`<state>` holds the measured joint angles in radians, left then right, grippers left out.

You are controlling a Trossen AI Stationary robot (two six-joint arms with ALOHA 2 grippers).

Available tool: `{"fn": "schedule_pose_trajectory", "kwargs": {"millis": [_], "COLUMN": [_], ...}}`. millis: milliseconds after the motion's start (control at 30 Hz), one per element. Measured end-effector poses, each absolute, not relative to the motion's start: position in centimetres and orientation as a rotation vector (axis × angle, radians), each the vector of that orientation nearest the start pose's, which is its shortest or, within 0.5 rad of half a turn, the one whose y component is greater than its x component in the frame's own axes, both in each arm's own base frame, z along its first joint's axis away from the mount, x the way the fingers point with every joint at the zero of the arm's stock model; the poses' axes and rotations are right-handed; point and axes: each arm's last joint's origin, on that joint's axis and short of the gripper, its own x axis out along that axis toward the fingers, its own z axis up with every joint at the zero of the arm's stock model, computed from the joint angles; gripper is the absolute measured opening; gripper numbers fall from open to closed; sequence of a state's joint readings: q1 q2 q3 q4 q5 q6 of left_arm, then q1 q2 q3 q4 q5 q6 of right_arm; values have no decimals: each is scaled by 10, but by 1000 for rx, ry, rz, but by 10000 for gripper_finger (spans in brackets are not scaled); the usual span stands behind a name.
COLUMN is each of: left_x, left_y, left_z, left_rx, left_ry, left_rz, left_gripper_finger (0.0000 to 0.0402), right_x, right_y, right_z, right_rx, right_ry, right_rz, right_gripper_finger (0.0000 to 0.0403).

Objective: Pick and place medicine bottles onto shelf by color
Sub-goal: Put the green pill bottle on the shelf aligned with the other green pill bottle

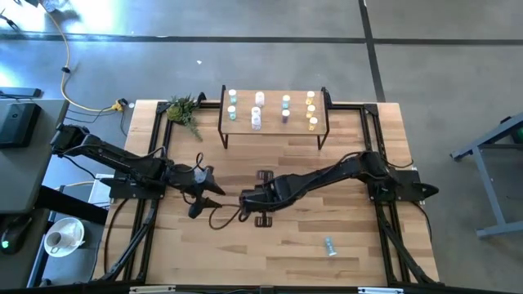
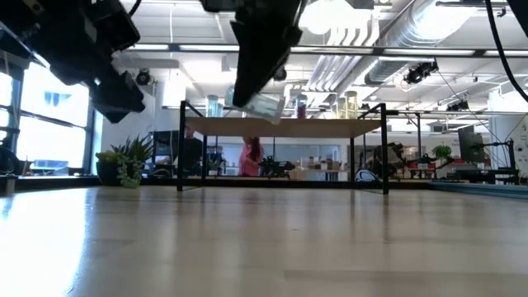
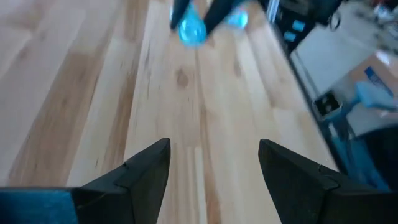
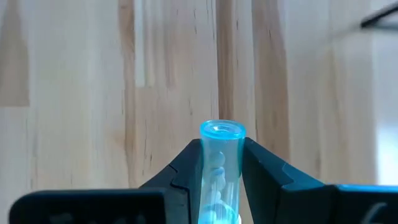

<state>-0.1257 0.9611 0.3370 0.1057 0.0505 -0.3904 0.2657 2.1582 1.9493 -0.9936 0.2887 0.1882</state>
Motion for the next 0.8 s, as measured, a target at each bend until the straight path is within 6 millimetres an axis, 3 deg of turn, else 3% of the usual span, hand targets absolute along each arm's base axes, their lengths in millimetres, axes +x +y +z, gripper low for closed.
{"fn": "schedule_pose_trajectory", "kwargs": {"millis": [200,800], "left_x": [189,191], "left_y": [-23,-23], "left_z": [185,190], "left_rx": [-349,-429], "left_ry": [445,383], "left_rz": [-4,21], "left_gripper_finger": [234,234], "right_x": [439,444], "right_y": [118,116], "right_z": [248,252], "right_rx": [-305,-762], "right_ry": [1124,1079], "right_rz": [-81,18], "right_gripper_finger": [79,79]}}
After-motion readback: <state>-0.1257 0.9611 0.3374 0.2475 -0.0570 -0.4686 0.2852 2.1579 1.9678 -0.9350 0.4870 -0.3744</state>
